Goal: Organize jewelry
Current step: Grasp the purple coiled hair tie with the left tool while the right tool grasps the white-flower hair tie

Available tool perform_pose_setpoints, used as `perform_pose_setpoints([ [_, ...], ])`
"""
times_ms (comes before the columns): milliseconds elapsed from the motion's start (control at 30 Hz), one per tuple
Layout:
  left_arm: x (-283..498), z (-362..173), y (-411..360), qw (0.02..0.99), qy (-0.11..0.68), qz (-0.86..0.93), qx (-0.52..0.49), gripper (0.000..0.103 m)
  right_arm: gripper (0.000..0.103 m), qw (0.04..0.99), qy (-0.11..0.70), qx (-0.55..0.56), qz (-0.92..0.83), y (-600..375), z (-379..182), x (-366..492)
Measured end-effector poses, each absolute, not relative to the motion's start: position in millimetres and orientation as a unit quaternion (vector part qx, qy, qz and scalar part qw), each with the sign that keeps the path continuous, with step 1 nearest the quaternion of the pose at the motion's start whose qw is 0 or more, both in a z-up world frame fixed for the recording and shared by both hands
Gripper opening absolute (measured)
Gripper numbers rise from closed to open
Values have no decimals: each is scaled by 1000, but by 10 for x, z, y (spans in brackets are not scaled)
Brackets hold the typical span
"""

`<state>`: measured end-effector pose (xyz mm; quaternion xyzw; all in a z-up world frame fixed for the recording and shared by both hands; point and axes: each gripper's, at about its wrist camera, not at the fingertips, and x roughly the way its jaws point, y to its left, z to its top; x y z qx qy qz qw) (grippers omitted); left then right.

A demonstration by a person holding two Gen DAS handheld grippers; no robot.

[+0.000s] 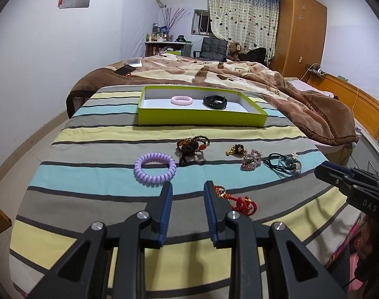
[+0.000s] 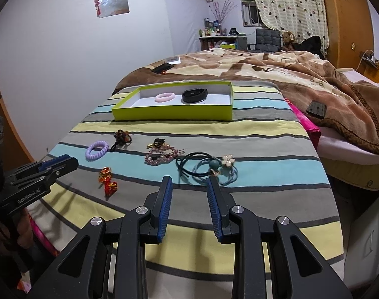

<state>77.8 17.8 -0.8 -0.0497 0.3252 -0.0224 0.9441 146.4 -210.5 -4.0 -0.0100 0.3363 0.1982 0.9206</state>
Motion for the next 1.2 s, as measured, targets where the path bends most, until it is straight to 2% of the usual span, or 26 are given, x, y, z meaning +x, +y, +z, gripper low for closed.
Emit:
perform_pose_setpoints([
  [167, 871, 2, 231, 945, 325, -10, -46, 27, 29, 921, 342, -2, 187, -2167, -65, 1585],
  [300, 984, -10, 325, 942, 331, 9, -47, 32, 29, 921, 350, 2, 173, -2245, -90, 1730],
  [533, 1188, -88, 496, 932, 356, 38, -51, 32, 29, 907, 394, -3, 147, -2352, -238, 2022],
  [833, 1403, -250, 625, 906, 413, 46, -81, 32, 20, 894, 423, -33, 145, -2271, -339, 2169],
  [933, 1446, -259, 580, 904, 420, 51, -66, 33, 13, 893, 422, -58, 143, -2214, -345, 2172],
  [967, 1459, -260, 555, 903, 423, 54, -58, 33, 6, 893, 422, -64, 144, -2197, -346, 2166],
  [1100, 1494, -263, 491, 901, 428, 63, -32, 33, 3, 894, 417, -72, 145, -2180, -340, 2141],
  [1133, 1492, -261, 490, 901, 428, 64, -30, 32, 3, 896, 414, -65, 145, -2201, -328, 2119],
  [1167, 1493, -257, 496, 901, 428, 61, -31, 25, 3, 898, 411, -61, 145, -2214, -311, 2109],
  [1200, 1492, -252, 495, 902, 427, 60, -30, 13, 2, 901, 405, -56, 145, -2233, -282, 2086],
])
